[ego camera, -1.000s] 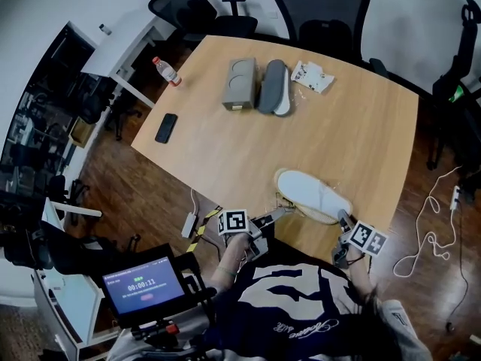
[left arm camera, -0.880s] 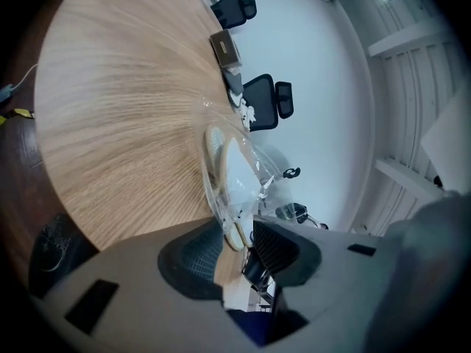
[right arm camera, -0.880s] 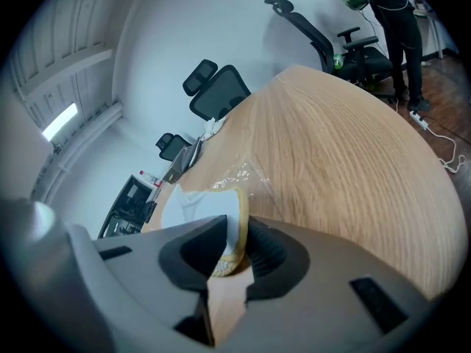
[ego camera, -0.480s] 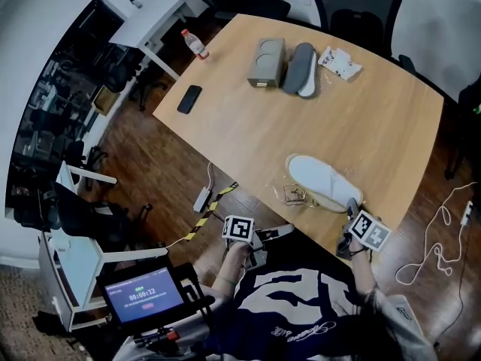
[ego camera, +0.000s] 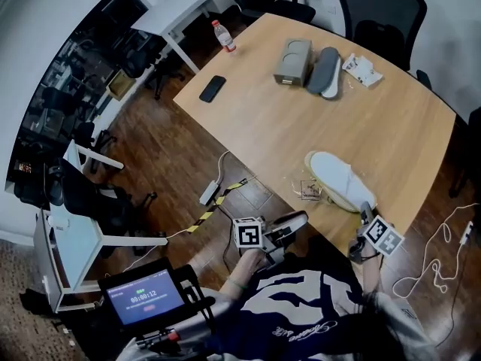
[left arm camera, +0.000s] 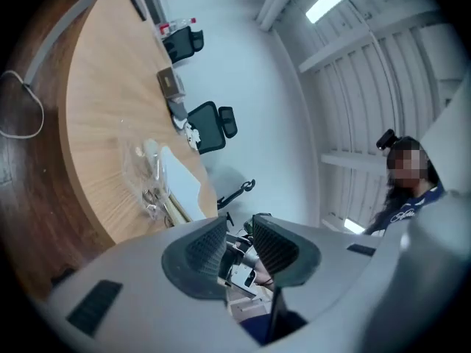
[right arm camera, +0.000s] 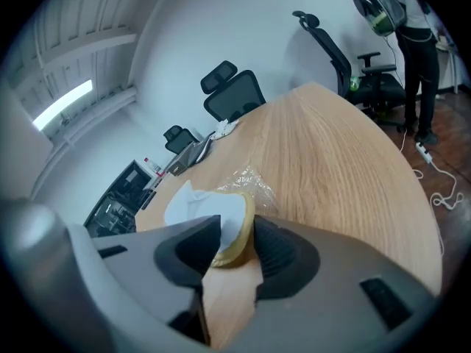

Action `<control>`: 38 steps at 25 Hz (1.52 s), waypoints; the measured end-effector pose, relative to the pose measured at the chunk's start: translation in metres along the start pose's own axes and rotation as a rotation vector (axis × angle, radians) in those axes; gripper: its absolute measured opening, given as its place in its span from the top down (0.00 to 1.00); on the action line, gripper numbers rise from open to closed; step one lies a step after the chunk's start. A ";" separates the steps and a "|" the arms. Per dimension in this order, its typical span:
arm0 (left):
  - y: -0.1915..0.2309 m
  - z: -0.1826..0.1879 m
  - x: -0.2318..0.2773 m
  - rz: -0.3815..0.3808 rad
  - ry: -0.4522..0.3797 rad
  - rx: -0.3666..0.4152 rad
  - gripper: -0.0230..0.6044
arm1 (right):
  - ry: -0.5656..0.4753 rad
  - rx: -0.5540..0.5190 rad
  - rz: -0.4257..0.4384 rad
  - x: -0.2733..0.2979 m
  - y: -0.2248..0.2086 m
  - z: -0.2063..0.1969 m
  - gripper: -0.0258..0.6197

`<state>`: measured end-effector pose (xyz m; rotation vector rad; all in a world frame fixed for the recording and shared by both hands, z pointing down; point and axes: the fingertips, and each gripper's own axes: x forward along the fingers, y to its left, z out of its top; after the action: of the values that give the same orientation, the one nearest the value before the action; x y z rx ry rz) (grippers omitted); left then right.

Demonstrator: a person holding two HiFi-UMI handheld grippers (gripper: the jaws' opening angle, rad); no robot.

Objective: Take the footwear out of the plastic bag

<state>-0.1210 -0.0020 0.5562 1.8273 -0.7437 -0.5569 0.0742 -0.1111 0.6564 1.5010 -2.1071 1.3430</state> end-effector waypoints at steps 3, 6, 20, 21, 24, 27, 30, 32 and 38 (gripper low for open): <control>-0.003 0.012 -0.006 0.010 -0.057 0.115 0.81 | -0.038 -0.045 -0.037 0.001 0.003 0.005 0.76; -0.013 0.018 -0.018 0.026 -0.102 0.252 0.96 | -0.089 -0.093 -0.070 -0.009 0.009 0.006 0.76; -0.089 -0.024 -0.092 0.092 -0.190 0.530 0.96 | -0.191 -0.272 -0.062 -0.092 0.046 -0.013 0.56; -0.089 -0.028 -0.095 0.096 -0.198 0.529 0.96 | -0.188 -0.261 -0.042 -0.099 0.051 -0.021 0.57; -0.092 -0.043 -0.096 0.106 -0.198 0.527 0.96 | -0.169 -0.264 0.018 -0.120 0.066 -0.045 0.57; -0.096 -0.063 -0.089 0.116 -0.172 0.538 0.96 | -0.136 -0.304 0.092 -0.140 0.083 -0.066 0.58; -0.103 -0.081 -0.081 0.112 -0.159 0.544 0.96 | -0.115 -0.334 0.159 -0.157 0.098 -0.079 0.58; -0.108 -0.091 -0.078 0.116 -0.156 0.543 0.96 | -0.113 -0.346 0.204 -0.167 0.107 -0.082 0.59; -0.119 -0.108 -0.063 0.176 -0.194 0.563 0.96 | -0.088 -0.405 0.312 -0.192 0.107 -0.089 0.66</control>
<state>-0.0651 0.1450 0.4850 2.2063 -1.2781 -0.4375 0.0443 0.0848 0.5267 1.1200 -2.5566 0.8639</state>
